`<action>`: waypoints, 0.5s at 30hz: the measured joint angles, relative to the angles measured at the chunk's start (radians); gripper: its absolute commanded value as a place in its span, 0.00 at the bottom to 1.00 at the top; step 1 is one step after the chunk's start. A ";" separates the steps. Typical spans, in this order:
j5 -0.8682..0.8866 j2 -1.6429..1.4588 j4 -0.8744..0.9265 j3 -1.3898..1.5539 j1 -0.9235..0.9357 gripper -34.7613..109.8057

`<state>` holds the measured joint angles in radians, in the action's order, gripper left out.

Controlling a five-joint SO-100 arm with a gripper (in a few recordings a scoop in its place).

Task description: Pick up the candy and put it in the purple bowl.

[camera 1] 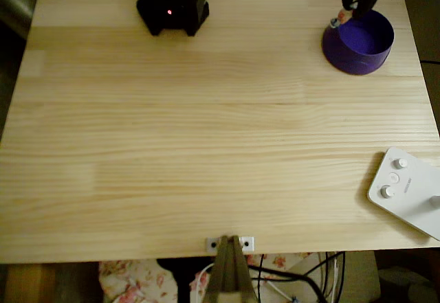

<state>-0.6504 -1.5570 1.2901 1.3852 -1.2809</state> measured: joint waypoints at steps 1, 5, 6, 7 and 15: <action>0.000 0.015 0.000 -0.018 0.003 0.26; 0.002 0.075 0.000 -0.083 -0.009 0.26; 0.002 0.092 0.000 -0.098 -0.017 0.26; 0.002 0.109 0.000 -0.114 -0.020 0.26; 0.017 0.192 -0.031 -0.196 -0.037 0.26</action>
<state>-0.6335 -1.3652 1.2594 1.1888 -1.3177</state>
